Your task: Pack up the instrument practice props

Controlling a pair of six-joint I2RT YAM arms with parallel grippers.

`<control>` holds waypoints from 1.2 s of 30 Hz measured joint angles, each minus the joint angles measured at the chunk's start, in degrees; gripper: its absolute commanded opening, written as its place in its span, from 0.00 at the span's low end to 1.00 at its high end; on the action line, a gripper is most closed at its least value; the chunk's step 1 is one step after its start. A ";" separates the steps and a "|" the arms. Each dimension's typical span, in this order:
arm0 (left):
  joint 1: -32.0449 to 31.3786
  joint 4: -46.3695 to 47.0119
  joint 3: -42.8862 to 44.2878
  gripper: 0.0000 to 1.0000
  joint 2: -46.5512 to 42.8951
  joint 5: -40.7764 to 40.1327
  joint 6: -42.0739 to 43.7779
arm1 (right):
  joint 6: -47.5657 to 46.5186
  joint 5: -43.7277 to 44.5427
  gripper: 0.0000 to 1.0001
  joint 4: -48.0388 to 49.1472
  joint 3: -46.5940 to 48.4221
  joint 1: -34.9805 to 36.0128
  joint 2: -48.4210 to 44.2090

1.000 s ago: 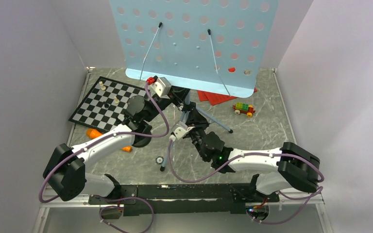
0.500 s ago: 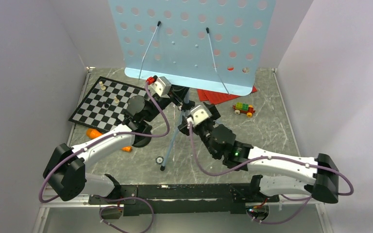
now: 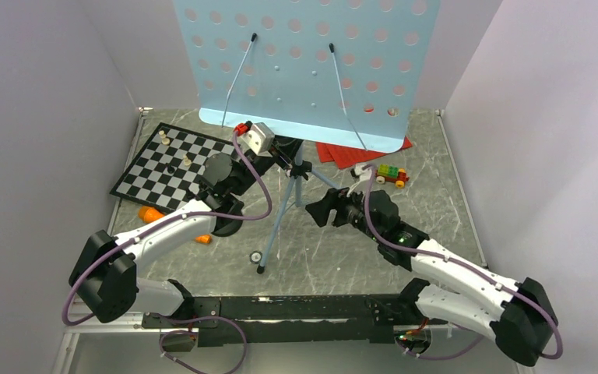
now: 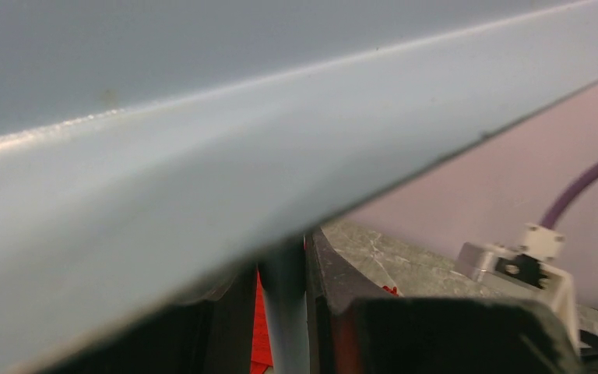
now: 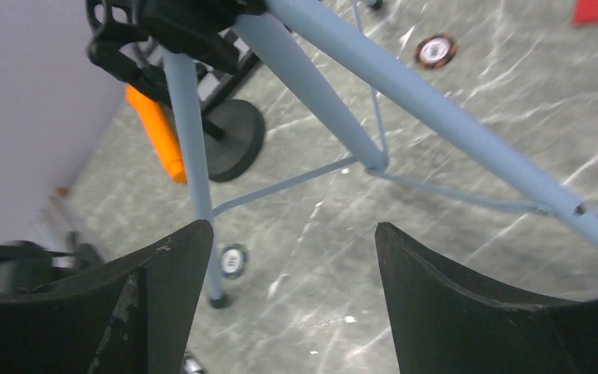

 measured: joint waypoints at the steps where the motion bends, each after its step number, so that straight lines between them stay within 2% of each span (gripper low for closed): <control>1: 0.00 -0.02 0.00 0.00 -0.02 0.00 0.00 | 2.58 -2.14 0.82 0.50 -0.85 -1.57 0.22; 5: 0.00 -0.26 -0.02 0.00 -0.17 -0.13 0.02 | 15.69 -12.50 0.85 7.10 -2.97 -8.46 2.99; 9: 0.02 -0.46 -0.07 0.00 -0.39 -0.31 0.20 | 26.10 -19.23 0.85 15.76 -2.86 -12.79 6.43; 14: 0.13 -0.44 -0.46 0.00 -0.72 -1.16 0.90 | 36.85 -24.50 0.75 23.96 -0.68 -16.15 12.17; 23: 0.28 -0.31 -0.83 0.00 -1.03 -1.88 1.46 | 47.36 -29.18 0.74 30.36 4.26 -18.12 20.92; 28: 0.33 0.20 -1.09 0.00 -1.03 -2.08 1.84 | 48.92 -31.12 0.63 30.82 5.73 -18.08 22.93; 36: 0.35 0.46 -1.20 0.00 -1.03 -2.12 1.90 | 50.12 -31.56 0.39 32.04 6.12 -18.18 24.26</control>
